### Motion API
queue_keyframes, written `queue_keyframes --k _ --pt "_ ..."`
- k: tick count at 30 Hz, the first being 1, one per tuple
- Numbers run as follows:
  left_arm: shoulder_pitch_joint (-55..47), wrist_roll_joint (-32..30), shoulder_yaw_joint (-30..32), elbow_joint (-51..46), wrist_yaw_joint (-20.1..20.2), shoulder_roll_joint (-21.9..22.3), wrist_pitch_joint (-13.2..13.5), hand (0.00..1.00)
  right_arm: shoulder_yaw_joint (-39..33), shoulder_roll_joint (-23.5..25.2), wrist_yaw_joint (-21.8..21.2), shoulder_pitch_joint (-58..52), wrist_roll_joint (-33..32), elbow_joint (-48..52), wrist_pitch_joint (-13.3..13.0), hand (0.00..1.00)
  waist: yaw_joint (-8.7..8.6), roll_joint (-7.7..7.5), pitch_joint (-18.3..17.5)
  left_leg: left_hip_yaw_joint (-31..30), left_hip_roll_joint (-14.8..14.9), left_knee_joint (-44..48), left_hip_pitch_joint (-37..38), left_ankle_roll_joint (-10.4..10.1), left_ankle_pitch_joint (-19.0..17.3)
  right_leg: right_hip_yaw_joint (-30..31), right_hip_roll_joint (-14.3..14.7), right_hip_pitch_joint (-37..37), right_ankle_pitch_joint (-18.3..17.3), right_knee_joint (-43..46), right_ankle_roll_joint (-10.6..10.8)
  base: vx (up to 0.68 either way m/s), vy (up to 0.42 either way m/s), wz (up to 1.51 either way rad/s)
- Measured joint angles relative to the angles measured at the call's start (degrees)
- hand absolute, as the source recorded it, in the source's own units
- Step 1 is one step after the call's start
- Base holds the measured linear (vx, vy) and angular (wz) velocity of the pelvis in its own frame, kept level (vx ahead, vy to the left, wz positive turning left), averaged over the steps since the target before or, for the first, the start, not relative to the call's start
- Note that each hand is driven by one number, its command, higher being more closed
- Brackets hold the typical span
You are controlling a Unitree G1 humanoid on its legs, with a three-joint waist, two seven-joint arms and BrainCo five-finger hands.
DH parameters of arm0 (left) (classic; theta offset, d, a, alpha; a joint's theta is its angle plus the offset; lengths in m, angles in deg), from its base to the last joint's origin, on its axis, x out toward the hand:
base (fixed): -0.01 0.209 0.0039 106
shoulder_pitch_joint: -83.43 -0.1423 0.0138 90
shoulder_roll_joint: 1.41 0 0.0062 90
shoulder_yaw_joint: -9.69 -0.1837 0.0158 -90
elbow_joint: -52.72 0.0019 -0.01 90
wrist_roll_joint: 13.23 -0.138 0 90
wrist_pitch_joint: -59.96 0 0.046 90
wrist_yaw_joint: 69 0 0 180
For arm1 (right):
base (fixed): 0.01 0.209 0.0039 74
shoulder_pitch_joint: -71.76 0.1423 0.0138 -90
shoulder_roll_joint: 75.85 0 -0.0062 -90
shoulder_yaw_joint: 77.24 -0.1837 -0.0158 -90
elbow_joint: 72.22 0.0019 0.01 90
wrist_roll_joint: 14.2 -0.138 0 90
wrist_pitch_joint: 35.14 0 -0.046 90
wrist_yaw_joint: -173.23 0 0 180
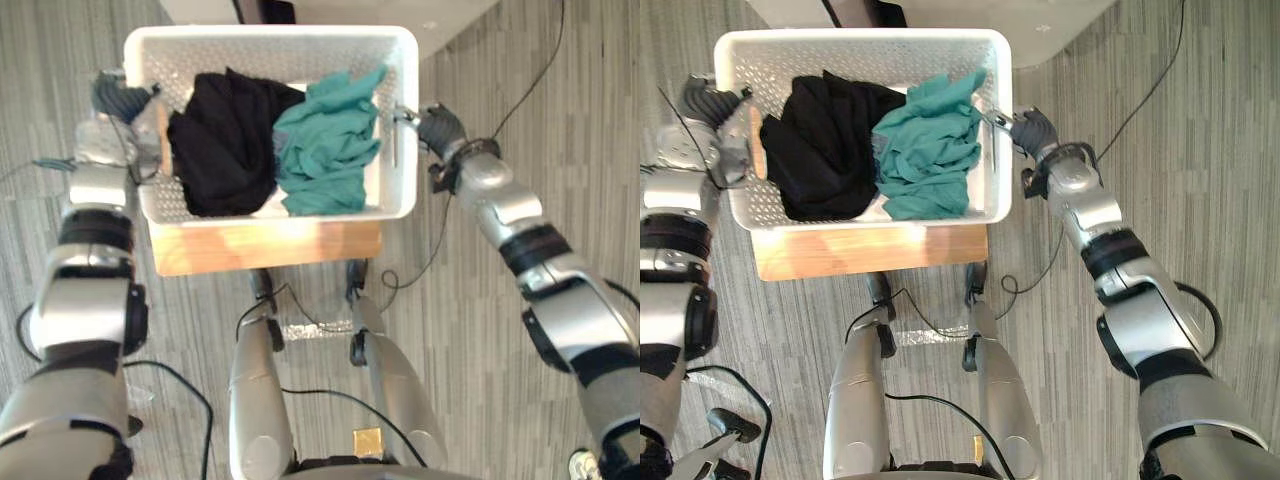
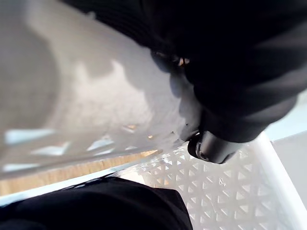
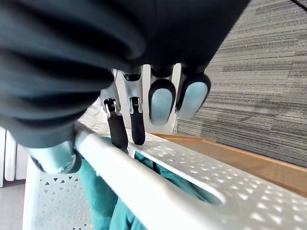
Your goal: Pick up the laundry basket with both hands and put the clothes into the washing machine.
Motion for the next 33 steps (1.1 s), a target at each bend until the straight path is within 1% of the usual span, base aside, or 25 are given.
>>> queue_keyframes --k 3,5,7,8,9,11,12,13,14,15,17,18,19,21,22,23,25,29,33 --pt "-10.88 2.21 0.0 -9.89 -1.04 3.61 0.4 1.0 -6.68 -0.38 1.99 -10.5 0.71 9.39 -0.09 1.0 0.16 0.1 0.05 -0.01 -1.41 -2.38 5.87 0.01 0.0 -0.19 -0.96 5.02 -1.68 0.06 -0.54 0.08 0.037 0.16" --pt "-16.01 3.62 -0.04 -14.02 -1.54 5.92 0.87 1.0 -9.66 -0.25 2.28 -14.24 1.58 11.75 -0.83 1.0 0.17 0.17 0.09 -0.61 -2.73 -3.8 8.41 0.0 0.02 -0.4 -1.58 7.03 -2.35 0.13 -0.41 0.06 0.029 0.17" --pt "-21.06 4.58 0.08 -17.88 -2.01 8.87 0.86 1.0 -11.53 -0.05 2.62 -17.33 1.61 12.1 -1.51 1.0 0.09 0.79 0.19 -1.29 -3.63 -4.59 10.5 -0.06 -0.01 -0.84 -2.15 9.08 -2.87 0.12 -0.65 0.07 0.029 0.2" --pt "-24.94 4.59 0.09 -21.1 -2.04 10.99 0.83 1.0 -12.97 0.11 2.62 -20.12 1.73 12.77 -1.58 1.0 -0.08 1.39 0.5 -1.75 -4.13 -4.94 12.14 -0.02 -0.01 -1.25 -2.52 10.8 -3.42 0.13 -0.62 0.05 0.02 0.18" --pt "-26.99 4.6 0.13 -22.7 -2.04 12.02 0.78 1.0 -13.67 0.16 2.56 -21.69 1.98 13.26 -1.57 1.0 -0.06 1.62 0.53 -1.89 -4.29 -4.92 12.82 0.04 -0.03 -1.33 -2.62 11.56 -3.68 0.14 -0.35 0.06 0.021 0.18" --pt "-34.47 5.75 0.02 -28.1 -2.03 14.99 0.69 1.0 -14.95 0.31 1.32 -26.84 2.67 13.52 -1.53 1.0 -0.03 2.5 0.26 -2.54 -5.03 -5.44 15.95 0.36 -0.41 -1.73 -2.74 14.69 -4.47 0.29 -0.12 0.07 0.003 0.14" --pt "-36.12 5.92 -0.08 -29.25 -2.02 15.47 0.69 1.0 -15.07 0.28 0.98 -28.0 2.69 13.52 -1.53 1.0 -0.04 2.82 0.07 -2.65 -5.21 -5.77 16.64 0.4 -0.47 -1.89 -2.87 15.3 -4.87 0.41 0.09 0.08 0.013 0.18" --pt "-39.0 6.82 -0.25 -31.29 -1.97 16.28 0.68 1.0 -15.5 0.28 0.04 -30.25 2.77 13.56 -1.53 1.0 -0.02 3.5 -0.32 -2.96 -5.56 -6.09 17.83 0.29 -0.91 -2.26 -3.2 16.4 -5.49 0.78 0.01 0.05 0.033 0.17" --pt "-41.8 7.67 -0.64 -32.91 -1.93 16.96 0.68 1.0 -16.04 0.42 -1.16 -32.63 2.88 13.71 -1.51 1.0 0.03 4.51 -1.04 -3.13 -5.87 -6.25 18.8 0.59 -1.36 -2.46 -3.54 17.16 -6.43 1.31 0.58 0.05 0.039 0.16" --pt "-43.17 8.49 -0.98 -33.51 -1.81 17.18 0.68 1.0 -16.38 0.54 -1.79 -33.95 3.01 13.79 -1.46 1.0 0.04 5.06 -1.44 -3.14 -6.06 -6.46 19.48 0.74 -1.54 -2.52 -3.71 17.75 -6.7 1.39 0.56 0.06 0.051 0.12" --pt "-48.31 11.22 -1.92 -34.86 -1.65 17.34 0.65 1.0 -16.66 0.96 -4.01 -39.0 4.07 14.99 -0.51 1.0 0.28 6.93 -3.08 -3.26 -6.64 -6.82 22.38 1.08 -2.38 -2.71 -4.27 20.33 -7.92 2.06 1.08 0.07 0.056 0.1" --pt "-49.5 11.3 -2.01 -35.11 -1.63 17.4 0.57 1.0 -16.66 1.13 -4.5 -40.25 4.35 15.38 -0.24 1.0 0.24 7.29 -3.6 -3.42 -6.79 -6.87 23.06 1.18 -2.57 -2.84 -4.42 20.92 -8.3 2.48 1.1 0.07 0.052 0.11" --pt "-51.81 11.3 -2.06 -35.91 -1.53 17.65 0.34 1.0 -16.71 2.03 -5.04 -42.64 4.8 15.51 -0.04 1.0 0.23 7.7 -5.24 -3.61 -7.04 -7.07 24.13 0.96 -2.89 -3.01 -4.66 21.71 -9.15 3.02 1.35 0.08 0.048 0.09" --pt "-55.08 11.28 -2.03 -36.96 -1.0 17.75 0.24 1.0 -17.53 4.54 -5.89 -46.78 4.94 15.52 0.23 1.0 0.33 7.7 -8.31 -3.66 -7.31 -7.84 26.13 1.04 -3.31 -3.13 -4.93 23.29 -10.18 3.44 1.83 0.11 0.05 0.08" --pt "-55.73 11.28 -2.01 -36.98 -0.74 17.76 0.21 1.0 -17.82 5.16 -6.09 -47.83 5.27 15.54 0.45 1.0 0.32 7.68 -9.13 -3.72 -7.42 -8.1 26.74 1.05 -3.39 -3.22 -5.02 23.84 -10.42 3.46 1.86 0.13 0.043 0.1" --pt "-56.87 11.27 -1.91 -37.44 -0.56 18.23 -0.19 1.0 -18.73 6.63 -6.38 -50.18 6.41 15.59 1.09 1.0 0.3 7.61 -11.3 -3.92 -7.76 -8.7 27.89 1.18 -3.48 -3.53 -5.32 24.84 -10.97 3.44 2.02 0.1 0.03 0.11" --pt "-58.25 11.21 -1.39 -38.97 -0.56 19.54 -0.39 1.0 -19.54 7.78 -6.64 -52.77 6.58 15.59 1.67 1.0 0.03 7.62 -13.59 -4.43 -8.24 -9.39 28.67 1.38 -3.4 -4.18 -5.75 25.68 -11.45 3.37 2.35 0.09 0.029 0.16" --pt "-58.59 10.56 -0.94 -39.14 -0.29 20.02 -0.68 1.0 -20.48 9.27 -7.83 -55.75 6.63 15.59 2.26 1.0 0.02 7.1 -15.8 -4.6 -8.8 -10.87 30.99 1.43 -3.37 -4.39 -6.1 27.53 -11.92 3.06 2.6 0.04 0.014 0.05" --pt "-59.86 8.76 -0.8 -39.68 0.98 20.16 -0.96 1.0 -21.17 10.06 -8.53 -57.81 7.16 15.59 2.66 1.0 -0.06 6.64 -18.24 -4.67 -9.41 -11.96 31.71 1.47 -3.32 -4.37 -6.6 27.74 -12.2 3.06 2.97 0.01 0.004 0.0"
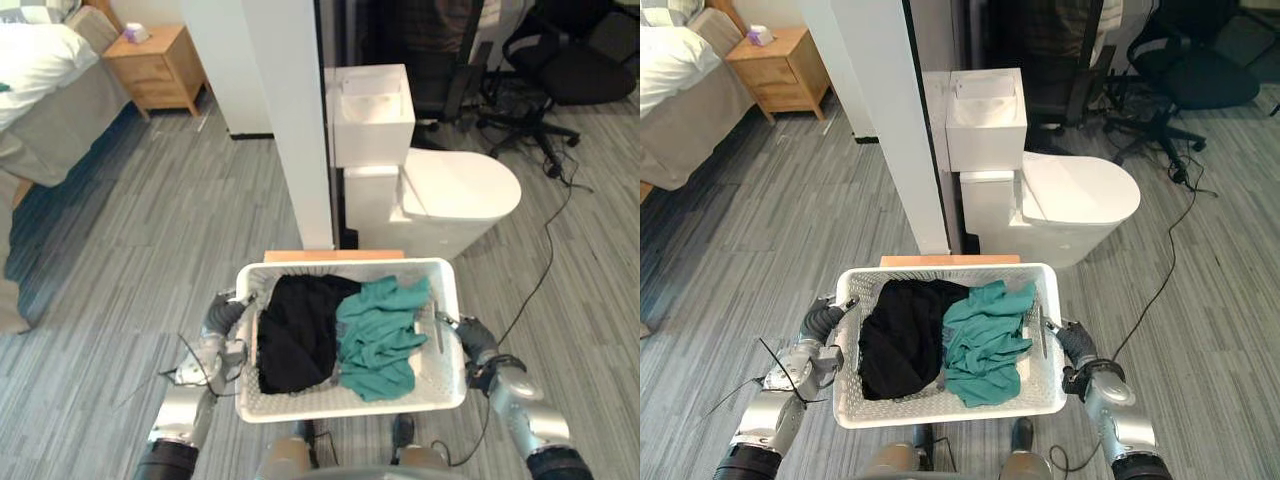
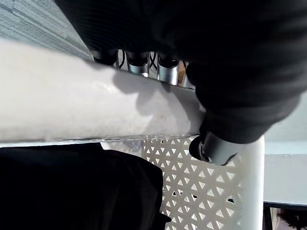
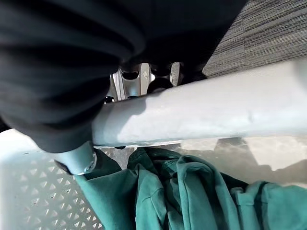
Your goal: Pick up the laundry basket with both hands and put the clothes into the washing machine.
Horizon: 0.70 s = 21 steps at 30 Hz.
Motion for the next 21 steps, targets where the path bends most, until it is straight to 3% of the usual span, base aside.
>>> queue_keyframes --k 11,13,17,19,20,21 --pt "-3.1 -1.93 0.91 -0.61 1.03 2.62 -1.08 1.0 -2.58 2.62 -0.05 -3.44 0.15 0.37 1.14 1.0 -0.14 -1.56 -1.94 -1.03 -0.65 -0.25 0.42 0.15 0.11 -0.58 -0.48 0.65 -0.51 0.29 0.33 0.01 0.003 0.03" --pt "-2.85 -1.98 1.05 -0.62 1.03 3.25 -1.06 1.0 -3.03 2.62 -0.04 -3.32 0.15 0.49 1.12 1.0 -0.23 -1.53 -1.89 -2.32 -0.66 1.44 -1.54 0.15 0.11 -1.12 -0.72 -1.3 -1.38 2.63 0.08 -0.05 -0.008 0.16" --pt "-2.26 -2.04 1.2 -0.62 0.92 3.69 -1.05 1.0 -5.05 4.34 0.4 -3.97 0.14 2.45 1.1 1.0 -0.72 -2.0 -0.94 -5.34 -0.75 4.78 -3.26 -0.41 -0.29 -0.4 -2.63 -6.65 -6.42 12.96 -1.53 -0.11 -0.043 0.06" --pt "-2.31 -2.14 1.24 -0.76 0.91 4.03 -0.96 1.0 -5.6 4.46 0.4 -4.27 0.12 2.85 0.94 1.0 -0.96 -2.96 -0.39 -9.6 -1.94 16.89 -5.24 1.16 -5.34 1.24 -3.59 -7.66 -6.66 14.52 -1.84 -0.09 -0.017 -0.48" --pt "-2.41 -2.15 1.13 -0.77 0.93 4.59 -0.93 1.0 -6.45 4.95 0.37 -4.91 0.12 3.81 0.9 1.0 -1.06 -2.02 -0.47 -13.0 -2.22 27.09 -5.31 -1.56 -9.62 3.54 -2.85 -8.39 -6.43 15.27 -2.15 -0.12 0.104 -0.97" --pt "-2.73 -2.15 1.31 -1.2 0.93 5.7 -0.65 1.0 -6.72 5.45 0.36 -5.87 0.09 5.55 0.47 1.0 -1.79 -0.38 -0.81 -15.8 -1.47 29.07 -3.15 -4.71 -12.86 5.73 -1.23 -9.44 -6.18 15.28 -2.52 -0.21 0.277 -1.23"
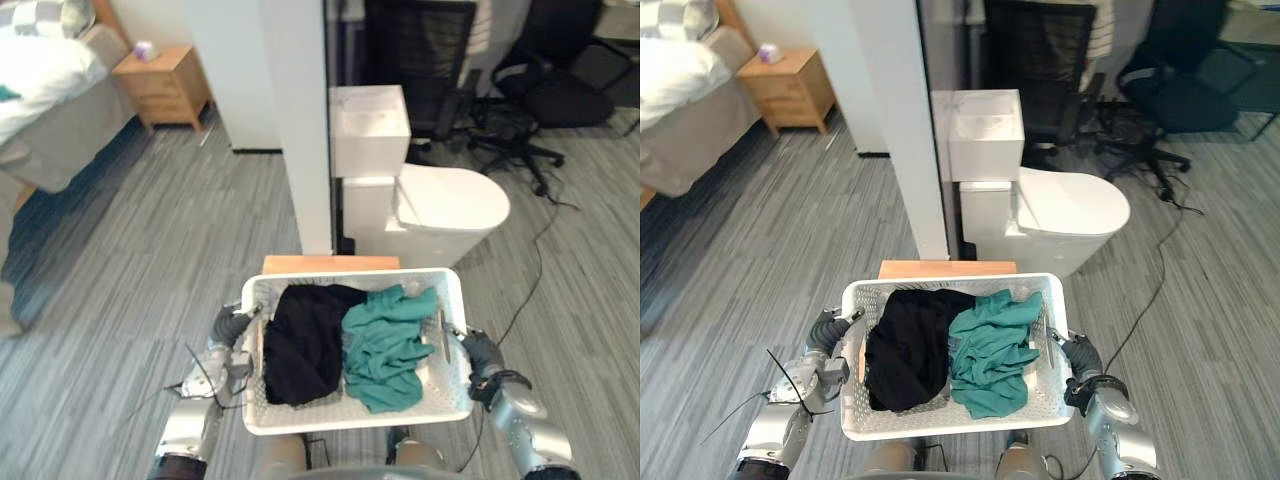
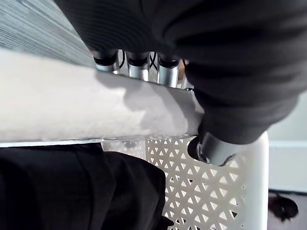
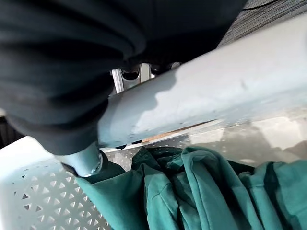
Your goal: Pick up the laundry basket with both hands and put the clothes into the washing machine.
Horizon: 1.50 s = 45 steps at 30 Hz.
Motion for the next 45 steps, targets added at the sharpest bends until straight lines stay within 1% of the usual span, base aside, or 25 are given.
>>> queue_keyframes --k 2,3,4,5,6,7,8,10,11,12,15,17,19,20,23,25,27,28,29,30,31,32,33,35,45 --pt "0.34 -0.63 0.0 -0.66 0.08 0.79 1.16 1.0 -2.14 1.41 -0.2 -1.55 -0.02 2.33 -0.66 1.0 -1.36 1.2 -0.47 -1.19 -0.11 -4.25 1.46 0.85 -5.51 3.25 1.23 -3.55 2.08 -0.06 0.29 -0.21 0.32 -0.99" --pt "1.24 -1.26 0.0 -0.65 0.17 0.79 1.31 1.0 -3.63 3.37 -0.21 -2.29 0.01 3.39 -0.87 1.0 -1.85 0.7 -0.03 0.52 -1.08 -6.9 1.65 4.16 -7.8 6.13 1.04 -5.57 4.33 -0.95 1.43 -0.26 0.281 -1.13" --pt "1.51 -2.37 0.33 -0.61 0.16 0.76 1.36 1.0 -5.02 5.72 -0.2 -3.39 0.13 3.83 -0.88 1.0 -1.7 -1.7 1.37 3.88 -2.76 -6.83 1.52 4.62 -7.43 9.83 0.28 -5.6 6.99 -3.79 1.7 -0.28 0.267 -1.24" --pt "1.52 -3.1 0.29 -0.25 0.33 0.85 1.33 1.0 -5.29 6.39 -0.21 -5.08 0.39 4.37 -0.88 1.0 -1.87 -2.51 1.64 5.66 -3.74 -6.52 1.14 5.93 -7.05 11.53 -0.16 -5.53 7.39 -6.22 1.7 -0.24 0.204 -0.99" --pt "1.55 -3.85 0.07 -0.14 0.74 0.86 1.28 1.0 -5.28 6.69 -0.22 -6.3 0.58 4.98 -0.87 1.0 -2.04 -2.76 1.76 6.59 -4.43 -6.33 0.72 6.66 -6.63 12.07 -0.64 -5.53 6.67 -7.49 1.23 -0.22 0.218 -0.66" --pt "1.67 -4.98 -0.07 -0.07 1.52 1.25 1.28 1.0 -5.62 7.26 -0.22 -7.67 1.03 5.59 -0.87 1.0 -2.67 -2.03 2.41 8.71 -4.74 -7.09 -0.01 9.76 -4.8 10.95 -1.38 -6.08 1.17 -8.26 -0.67 -0.25 0.258 -0.48" --pt "1.81 -5.5 0.09 0.01 1.44 1.42 1.29 1.0 -5.64 7.54 -0.19 -7.63 1.16 5.61 -0.86 1.0 -3.0 -1.57 2.97 10.33 -4.4 -7.77 -0.18 11.07 -4.0 9.1 -1.91 -7.13 0.68 -6.41 0.01 -0.24 0.256 -0.65" --pt "1.72 -6.12 2.55 0.69 1.49 2.23 1.0 1.0 -4.68 7.89 -0.23 -7.41 2.1 5.5 -0.76 1.0 -1.15 -0.5 4.08 17.03 -3.76 -11.29 1.75 13.4 -1.6 -3.12 -4.61 -10.18 -1.67 11.66 -3.29 -0.18 0.223 -1.24" --pt "1.51 -6.12 3.31 0.7 1.5 2.38 0.96 1.0 -4.19 7.89 -0.25 -7.08 2.19 5.1 -0.74 1.0 -0.54 -0.25 4.22 18.77 -3.43 -12.39 2.61 13.7 -1.07 -6.16 -5.2 -9.13 -3.3 15.68 -4.41 -0.15 0.177 -1.58" --pt "1.42 -6.16 4.78 0.65 1.48 2.7 1.0 1.0 -3.18 7.94 -0.43 -5.93 2.24 4.08 -0.75 1.0 0.4 0.24 4.34 21.88 -2.83 -13.79 3.68 14.19 -0.33 -10.75 -6.24 -6.3 -7.01 21.46 -4.88 -0.11 0.067 -1.17" --pt "1.14 -6.15 8.78 0.3 1.38 2.81 1.12 1.0 -0.52 7.98 -0.47 0.08 2.75 -0.11 -0.78 1.0 2.53 0.06 4.17 29.8 -0.82 -14.48 3.37 14.19 0.14 -17.09 -10.23 1.51 -13.36 27.06 -4.19 -0.17 -0.006 -1.65" --pt "0.45 -6.12 10.88 -0.15 1.25 2.58 1.39 1.0 1.0 8.0 -0.42 4.83 3.85 -4.0 -0.84 1.0 4.23 -0.49 3.41 36.36 1.67 -13.82 1.59 13.75 0.4 -18.81 -14.46 7.28 -14.1 24.8 -2.76 -0.19 -0.109 -1.59" --pt "0.43 -6.1 11.19 -0.24 1.2 2.38 1.74 1.0 1.71 7.62 -0.37 6.45 4.21 -5.03 -0.94 1.0 5.33 -1.57 2.28 40.43 3.7 -12.86 -0.89 12.68 1.03 -18.26 -16.12 10.08 -12.09 16.85 -0.51 -0.14 -0.226 -1.32" --pt "0.54 -6.1 11.17 -0.22 1.12 1.58 1.87 1.0 2.04 7.6 -0.35 7.42 4.37 -5.57 -0.94 1.0 5.41 -2.47 1.63 42.6 5.69 -10.98 -3.21 12.22 1.3 -16.71 -15.81 11.08 -7.86 9.16 1.33 -0.13 -0.302 -1.28" --pt "0.23 -6.12 10.61 -0.19 0.96 2.88 1.91 1.0 2.04 5.84 -0.27 7.49 4.37 -5.56 -1.0 1.0 5.82 -2.12 0.87 47.46 11.25 -9.83 -4.09 9.49 2.96 -14.28 -9.74 10.28 -6.89 0.4 7.34 -0.1 -0.324 -1.19" --pt "-0.11 -6.19 9.63 -0.1 0.94 4.07 1.91 1.0 2.06 4.96 -0.27 5.99 4.39 -5.56 -1.0 1.0 5.25 -2.74 0.45 50.71 13.44 -11.51 -1.49 7.35 4.34 -12.66 -6.96 11.24 -6.66 -3.91 7.72 -0.03 -0.287 -1.15" --pt "-1.52 -6.71 8.98 -0.11 -0.06 6.09 1.91 1.0 1.65 4.68 -0.27 4.09 5.05 -5.37 -1.16 1.0 2.76 -2.94 0.01 53.4 15.62 -14.33 3.23 5.15 6.55 -9.24 -3.52 12.32 -6.43 -4.9 7.34 0.02 -0.223 -0.9" --pt "-2.02 -6.73 8.91 -0.15 -0.26 6.66 1.92 1.0 1.65 4.5 -0.26 3.73 5.35 -5.37 -1.15 1.0 2.08 -2.84 -0.12 53.51 16.08 -15.18 4.37 5.13 7.29 -8.26 -2.77 12.11 -6.43 -3.81 7.32 -0.01 -0.273 -1.2" --pt "-2.89 -7.2 8.94 -0.32 -1.05 8.43 1.94 1.0 1.64 3.75 -0.26 3.64 6.48 -5.26 -1.32 1.0 1.58 -1.16 0.12 49.49 19.08 -15.43 6.55 6.13 8.72 -4.93 -0.28 6.8 -7.22 4.09 6.26 -0.02 -0.187 -1.17" --pt "-3.35 -7.29 8.97 -0.45 -1.35 9.14 1.97 1.0 1.65 3.77 -0.25 3.35 6.76 -5.07 -1.41 1.0 1.76 -0.3 -0.18 46.64 20.49 -14.21 6.49 6.24 8.8 -4.14 1.71 7.31 -9.24 -1.09 5.72 -0.08 -0.375 -1.63" --pt "-4.14 -7.43 10.07 -1.68 -1.56 8.64 2.34 1.0 1.8 5.38 -0.07 2.95 7.77 -3.47 -1.39 1.0 2.0 -2.23 -0.61 38.96 20.44 -10.16 4.85 7.58 7.8 -2.47 3.58 9.7 -1.49 -11.29 1.72 -0.08 -0.266 -1.04" --pt "-4.32 -7.8 10.04 -1.8 -1.9 9.95 2.21 1.0 1.29 5.51 0.12 2.5 8.28 -2.83 -1.55 1.0 1.43 -0.82 -0.77 32.68 20.23 -9.95 4.02 5.65 5.51 -2.32 4.47 10.33 0.08 -12.25 0.93 -0.06 -0.248 -0.99" --pt "-4.5 -8.3 9.17 -2.78 -2.13 11.17 2.26 1.0 -0.23 5.71 0.42 2.29 8.75 -2.61 -1.91 1.0 1.6 -0.8 -0.75 25.72 16.7 -10.37 3.44 3.26 3.34 -0.83 4.46 10.24 0.13 -12.27 0.7 0.04 -0.044 -0.65" --pt "-4.53 -9.4 7.12 -4.31 -2.55 12.88 2.29 1.0 -2.6 5.56 1.35 2.31 9.37 -2.01 -2.23 1.0 1.71 -0.47 -0.7 17.94 9.19 -12.1 2.2 3.7 1.93 1.79 4.18 10.34 0.14 -11.98 0.69 0.07 -0.02 -0.71" --pt "-4.98 -11.68 6.93 -8.06 -2.59 10.91 2.32 1.0 -3.88 11.51 2.27 -1.68 11.07 1.05 -3.17 1.0 1.8 -0.12 -0.53 17.45 5.77 -19.6 7.37 3.94 0.54 5.34 3.27 10.03 1.57 -13.43 2.76 -0.01 0.053 -0.17"
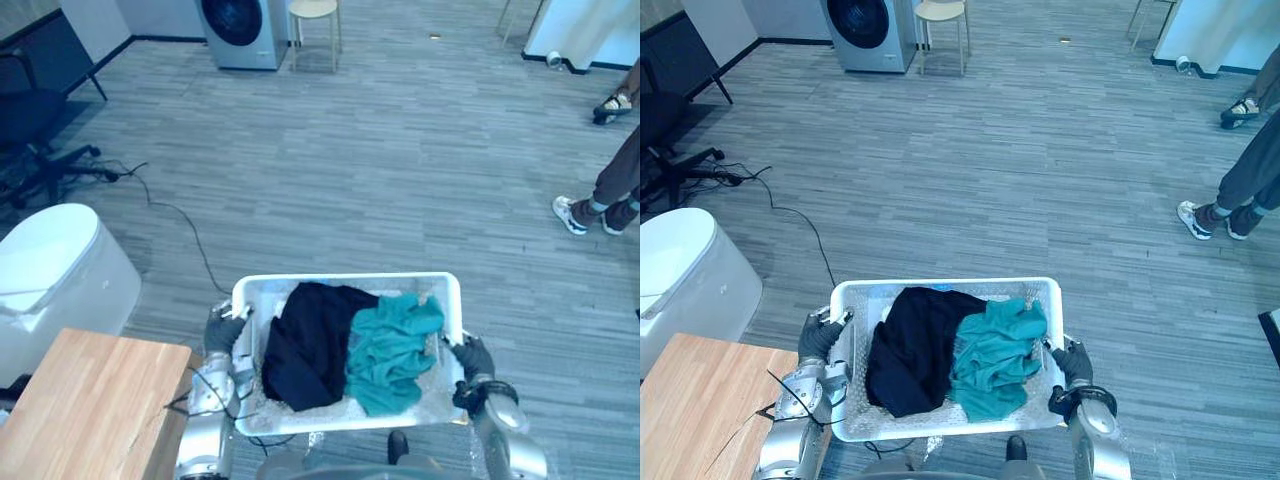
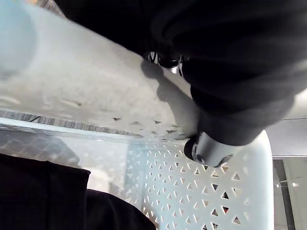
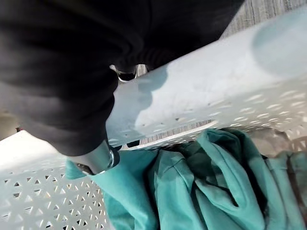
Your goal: Pick up the laundry basket with both hands and put the clothes into the washing machine.
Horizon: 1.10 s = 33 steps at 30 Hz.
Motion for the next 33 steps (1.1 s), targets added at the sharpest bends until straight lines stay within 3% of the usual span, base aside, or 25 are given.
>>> queue_keyframes --k 8,10,11,12,13,14,15,16,17,18,19,20,21,23,24,25,26,27,28,29,30,31,32,33 --pt "-1.67 -0.07 -0.53 -0.87 0.23 -0.08 -0.04 1.0 -0.42 0.74 0.02 -0.89 0.0 0.17 0.0 1.0 -0.06 0.07 -0.04 0.44 -0.32 -0.19 -0.12 0.19 -0.45 1.04 -0.23 0.21 1.31 -1.93 0.37 -0.02 0.028 -0.07" --pt "-1.58 -0.06 -0.94 -0.88 0.22 0.16 -0.04 1.0 -0.61 0.66 0.05 -0.92 0.0 0.83 0.0 1.0 -0.22 0.55 0.18 0.31 0.44 0.11 -0.36 0.06 -0.55 0.44 0.16 0.2 0.42 -1.33 0.27 0.06 -0.021 0.12" --pt "-1.46 -0.04 -0.92 -0.89 0.23 0.07 -0.03 1.0 -0.51 0.67 0.13 -1.35 0.03 2.14 0.04 1.0 -0.24 1.28 1.09 0.11 1.74 1.34 0.07 -0.27 -0.73 -0.15 0.97 0.15 -1.97 1.2 -1.21 0.07 -0.031 0.16" --pt "-1.35 -0.02 -0.74 -1.02 0.18 -0.01 -0.01 1.0 -0.44 0.79 0.21 -1.65 0.04 3.03 0.03 1.0 -0.08 1.34 1.94 -0.13 2.1 4.3 -0.43 -0.28 -0.74 -0.16 1.11 0.24 -3.45 3.03 -1.22 0.05 -0.056 0.22" --pt "-1.75 0.05 -0.67 -1.35 0.07 0.2 -0.01 1.0 -0.39 0.56 0.68 -2.73 0.1 5.22 0.11 1.0 0.12 1.8 3.06 -0.76 3.32 16.26 -4.83 0.84 -0.14 -0.72 1.69 0.36 -6.34 6.25 -1.41 0.0 -0.071 0.15" --pt "-2.16 0.12 -0.62 -1.62 0.06 0.31 -0.01 1.0 -0.33 0.45 1.09 -3.12 0.18 6.22 0.11 1.0 0.25 2.23 3.31 -1.12 4.01 21.2 -6.73 2.37 0.78 -0.71 2.05 0.88 -7.08 6.74 -1.77 0.06 -0.129 0.02" --pt "-2.9 0.62 0.09 -2.54 0.06 0.49 -0.01 1.0 0.45 -0.11 1.73 -2.9 0.61 7.68 0.11 1.0 0.33 3.01 3.74 -2.31 5.44 31.59 -11.54 6.09 6.3 0.07 2.71 2.57 -7.98 6.27 -2.94 0.16 -0.059 -0.15" --pt "-2.86 0.68 0.84 -2.85 0.02 0.61 0.18 1.0 0.91 -0.11 2.4 -2.42 0.65 8.16 0.1 1.0 0.58 2.29 4.22 -3.22 5.31 35.83 -15.1 5.51 7.06 0.79 2.27 3.47 -8.17 5.65 -3.15 0.17 -0.022 -0.19" --pt "-2.68 0.75 0.71 -2.93 0.04 0.64 0.23 1.0 1.22 0.01 2.54 -2.02 0.76 8.48 0.1 1.0 0.97 2.37 4.13 -3.2 4.48 35.38 -16.37 4.61 5.64 1.13 1.97 3.29 -8.24 5.59 -3.21 0.19 0.06 -0.18" --pt "-1.96 0.8 0.28 -3.1 0.03 0.74 0.38 1.0 1.09 -1.11 3.19 -0.9 0.8 8.92 0.0 1.0 1.09 2.22 4.24 -3.65 1.68 29.9 -18.4 4.16 3.24 1.97 0.67 2.96 -8.26 5.2 -3.37 0.13 0.041 -0.19" --pt "-1.59 0.8 0.05 -3.1 -0.02 0.8 0.55 1.0 1.13 -1.81 3.68 0.03 0.81 8.89 0.01 1.0 1.23 2.18 4.35 -4.02 -0.04 26.05 -19.56 4.39 3.03 2.58 0.07 2.9 -8.35 4.87 -3.25 0.21 0.084 -0.27" --pt "-1.48 0.83 0.04 -3.14 -0.09 1.02 0.77 1.0 1.13 -2.29 3.9 1.12 0.89 8.68 0.02 1.0 1.59 2.19 4.36 -5.2 -1.46 21.12 -20.99 4.04 3.25 3.38 -0.33 2.93 -8.58 4.45 -2.93 0.21 0.126 -0.39" --pt "-1.51 0.99 0.28 -3.16 -0.41 1.24 1.08 1.0 1.21 -2.56 4.07 2.25 1.26 8.54 0.01 1.0 2.08 2.16 4.38 -7.02 -2.33 14.0 -22.29 2.4 4.28 4.3 -0.65 2.86 -9.6 4.55 -2.35 0.23 0.149 -0.44" --pt "-1.53 1.3 0.27 -3.15 -1.21 1.22 1.13 1.0 1.23 -2.69 4.08 2.7 1.55 8.19 -0.06 1.0 3.12 1.99 4.45 -8.9 -2.34 8.36 -22.76 -0.52 6.55 5.85 -1.13 2.89 -13.05 7.3 -0.63 0.32 0.23 -0.57" --pt "-2.15 1.64 0.46 -3.15 -1.31 1.06 1.16 1.0 1.28 -2.51 4.12 2.23 1.66 7.82 -0.05 1.0 3.25 1.41 3.81 -7.57 -3.84 12.34 -22.66 -0.77 6.62 7.33 -2.28 3.4 -16.53 9.96 -0.84 0.4 0.281 -0.45" --pt "-2.38 1.76 0.52 -3.14 -1.31 0.81 1.15 1.0 1.37 -2.02 4.1 1.87 1.8 7.46 -0.07 1.0 2.99 0.27 3.25 -7.22 -5.28 14.12 -22.79 1.05 5.27 7.48 -3.44 3.62 -17.97 10.87 -0.74 0.59 0.285 -0.17" --pt "-2.14 2.25 0.24 -2.98 -1.31 0.71 1.16 1.0 1.21 -1.29 4.08 1.07 2.14 6.84 -0.35 1.0 2.3 -1.5 2.79 -6.42 -6.82 16.97 -22.81 2.77 1.58 7.57 -5.11 1.91 -19.22 17.79 -0.55 0.5 0.213 0.03" --pt "-1.87 2.35 0.22 -2.36 -1.3 0.69 1.11 1.0 0.96 -0.9 4.08 0.9 2.29 6.28 -0.36 1.0 2.07 -1.53 2.93 -6.05 -7.41 19.53 -22.45 3.89 -1.2 7.95 -5.35 -1.9 -19.02 28.07 -0.09 0.58 0.263 -0.04" --pt "-2.2 2.34 0.27 -2.16 -1.3 -0.03 0.53 1.0 0.82 0.66 3.96 0.99 3.5 4.81 -0.3 1.0 1.67 -3.23 4.08 -4.47 -9.08 20.63 -18.61 4.9 -4.53 8.65 -7.02 -6.61 -15.5 43.57 1.92 0.37 0.217 -0.12" --pt "-2.61 2.32 0.27 -2.15 -1.23 -0.58 0.01 1.0 0.88 1.47 3.79 0.99 4.1 3.79 -0.23 1.0 1.45 -3.92 4.65 -3.8 -9.76 20.67 -15.93 5.77 -5.78 8.99 -7.73 -8.56 -11.82 50.27 1.62 0.62 0.276 -0.19" --pt "-3.82 2.18 -0.06 -2.15 -1.22 -1.9 -1.19 1.0 0.9 2.94 3.59 0.61 4.62 1.06 -0.02 1.0 0.71 -3.5 5.31 -3.51 -10.26 20.44 -9.24 9.26 -9.08 8.28 -6.83 -11.91 -9.11 63.65 0.95 0.57 0.196 -0.12" --pt "-4.04 2.07 -0.14 -2.15 -1.21 -2.43 -1.37 1.0 1.12 3.18 3.59 0.36 4.65 0.51 0.04 1.0 0.29 -3.46 5.28 -3.64 -10.15 19.97 -6.65 10.52 -9.89 6.99 -6.11 -12.93 -9.72 66.88 0.08 0.71 0.207 -0.07" --pt "-4.09 1.57 -0.14 -2.16 -1.14 -2.98 -1.46 1.0 1.5 3.49 3.55 -0.27 4.66 0.36 0.06 1.0 -0.16 -2.07 5.41 -3.75 -10.06 17.01 -2.03 11.23 -10.39 3.14 -5.09 -15.45 -11.83 68.01 -1.49 0.5 0.127 -0.01" --pt "-4.02 1.45 -0.13 -2.34 -1.14 -3.12 -1.45 1.0 1.58 3.7 3.56 -0.38 4.65 0.58 0.07 1.0 -0.24 -2.23 4.93 -3.78 -10.09 14.93 0.02 11.3 -10.43 1.09 -4.65 -17.11 -12.72 66.64 -2.16 0.64 0.139 0.03"
